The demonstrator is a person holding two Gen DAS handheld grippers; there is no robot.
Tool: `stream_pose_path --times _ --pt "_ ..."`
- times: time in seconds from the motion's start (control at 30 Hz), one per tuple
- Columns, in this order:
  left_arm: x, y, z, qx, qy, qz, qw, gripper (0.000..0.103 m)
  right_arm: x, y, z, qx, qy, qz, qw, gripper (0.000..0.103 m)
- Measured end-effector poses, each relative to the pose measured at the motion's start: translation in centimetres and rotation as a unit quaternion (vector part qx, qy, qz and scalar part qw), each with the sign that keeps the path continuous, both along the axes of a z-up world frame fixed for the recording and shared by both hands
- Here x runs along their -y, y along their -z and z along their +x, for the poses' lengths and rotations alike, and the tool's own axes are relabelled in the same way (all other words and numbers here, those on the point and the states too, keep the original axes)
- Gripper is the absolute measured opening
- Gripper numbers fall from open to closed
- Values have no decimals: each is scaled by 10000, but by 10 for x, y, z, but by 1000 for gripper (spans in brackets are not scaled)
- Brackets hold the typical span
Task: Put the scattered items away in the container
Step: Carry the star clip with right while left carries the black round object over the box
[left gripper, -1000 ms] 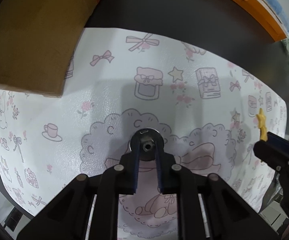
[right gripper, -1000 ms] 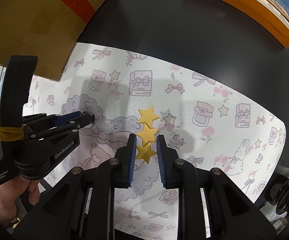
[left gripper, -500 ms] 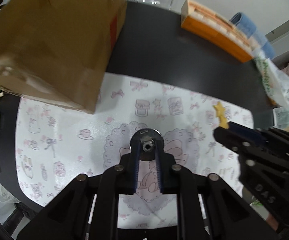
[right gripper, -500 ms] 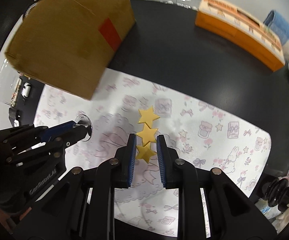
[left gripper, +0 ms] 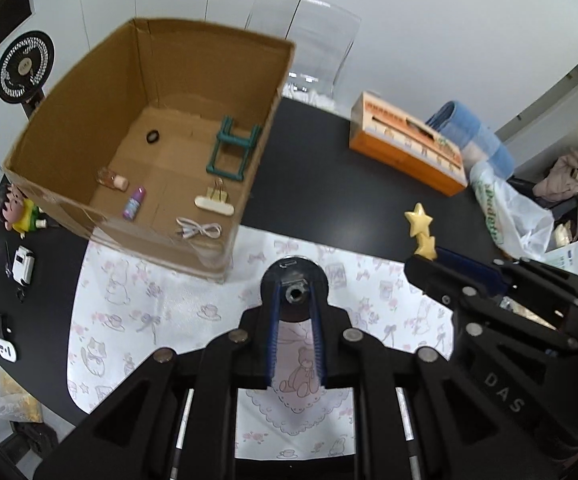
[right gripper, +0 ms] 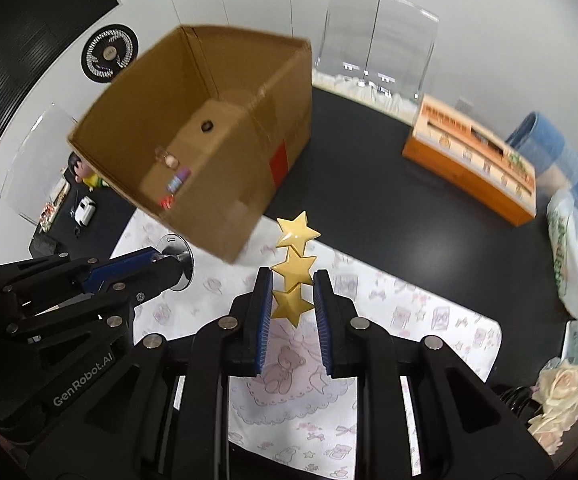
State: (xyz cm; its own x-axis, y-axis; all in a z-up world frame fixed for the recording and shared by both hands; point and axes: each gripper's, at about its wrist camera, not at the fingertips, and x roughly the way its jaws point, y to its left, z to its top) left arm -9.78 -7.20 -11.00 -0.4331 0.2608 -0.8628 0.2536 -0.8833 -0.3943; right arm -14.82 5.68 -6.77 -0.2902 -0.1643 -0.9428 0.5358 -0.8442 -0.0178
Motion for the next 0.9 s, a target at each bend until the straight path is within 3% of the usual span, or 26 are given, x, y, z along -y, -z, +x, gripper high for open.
stream_pose_path --times 0.3,0.9 --pt "37 -13 7 -185 -147 -50 9997 15 36 -19 2 -202 -153 -39 9997 21" --pt "132 -13 -8 -235 -550 -154 9981 15 132 -18 -23 -227 -613 -90 9978 21"
